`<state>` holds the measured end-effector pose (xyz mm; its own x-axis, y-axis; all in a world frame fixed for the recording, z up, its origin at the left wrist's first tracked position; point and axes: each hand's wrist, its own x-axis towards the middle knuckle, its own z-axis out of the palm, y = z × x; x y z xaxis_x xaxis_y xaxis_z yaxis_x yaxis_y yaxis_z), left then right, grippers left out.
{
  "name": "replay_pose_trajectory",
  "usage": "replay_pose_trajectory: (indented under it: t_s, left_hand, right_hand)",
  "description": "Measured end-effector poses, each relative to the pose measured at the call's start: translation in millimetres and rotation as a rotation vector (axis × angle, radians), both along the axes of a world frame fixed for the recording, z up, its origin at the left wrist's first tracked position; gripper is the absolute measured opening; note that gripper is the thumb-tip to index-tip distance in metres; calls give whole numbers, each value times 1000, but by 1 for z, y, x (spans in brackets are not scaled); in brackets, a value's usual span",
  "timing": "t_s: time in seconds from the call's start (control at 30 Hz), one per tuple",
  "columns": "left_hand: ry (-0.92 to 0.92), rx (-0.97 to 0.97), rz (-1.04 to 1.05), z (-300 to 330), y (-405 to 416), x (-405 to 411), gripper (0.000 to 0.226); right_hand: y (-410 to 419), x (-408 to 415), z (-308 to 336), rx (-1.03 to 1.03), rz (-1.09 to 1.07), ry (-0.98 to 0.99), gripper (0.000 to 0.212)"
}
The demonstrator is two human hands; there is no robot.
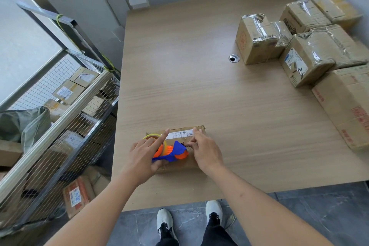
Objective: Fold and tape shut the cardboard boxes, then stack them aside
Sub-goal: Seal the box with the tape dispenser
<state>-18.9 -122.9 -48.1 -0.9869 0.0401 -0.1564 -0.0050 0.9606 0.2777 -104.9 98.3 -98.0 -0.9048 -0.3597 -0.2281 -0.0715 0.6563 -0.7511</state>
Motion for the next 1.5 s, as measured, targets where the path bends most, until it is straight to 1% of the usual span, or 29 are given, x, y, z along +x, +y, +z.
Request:
replay_pose_trajectory:
  t_s: [0.03, 0.07, 0.13, 0.23, 0.4, 0.57, 0.73, 0.8, 0.9, 1.0, 1.07, 1.2, 1.3, 1.4, 1.5]
  left_hand:
    - [10, 22, 10, -2, 0, 1, 102]
    - [22, 38, 22, -3, 0, 2, 101]
    - [35, 57, 48, -6, 0, 2, 99]
    - [49, 51, 69, -9, 0, 3, 98]
    - [31, 55, 73, -12, 0, 2, 99]
    - [19, 18, 42, -10, -5, 1, 103]
    - [23, -18, 31, -6, -4, 1, 101]
    - [17, -26, 20, -4, -5, 0, 101]
    - [12, -13, 3, -4, -6, 0, 102]
    - [6, 15, -19, -7, -7, 1, 102]
    - [-1, 2, -24, -6, -8, 1, 101]
    - [-26, -36, -21, -4, -10, -2, 99]
    - [-51, -27, -27, -4, -9, -4, 99]
    - [-41, -2, -32, -5, -11, -4, 99]
    - [-33, 2, -43, -5, -12, -4, 99]
  right_hand:
    - [2, -1, 0, -32, -12, 8, 36]
    - [4, -2, 3, -74, -33, 11, 29]
    - [11, -3, 8, -148, -102, 1, 9]
    - [30, -8, 15, -177, -163, 16, 19]
    - [40, -7, 27, -153, -135, -4, 21]
    - [46, -2, 32, -105, -120, -4, 15]
    - [47, -1, 33, -37, -86, 35, 14]
    - [49, 4, 29, -29, -83, 57, 16]
    - [54, 11, 24, -38, -134, 60, 24]
    - [56, 15, 21, -75, -201, 5, 27]
    - [57, 15, 19, -121, -287, -46, 28]
    - [63, 18, 25, -238, -399, -200, 14]
    - [67, 25, 29, -274, -399, -220, 16]
    - [66, 29, 29, -279, -363, -188, 20]
    - [66, 30, 28, -254, -364, -214, 16]
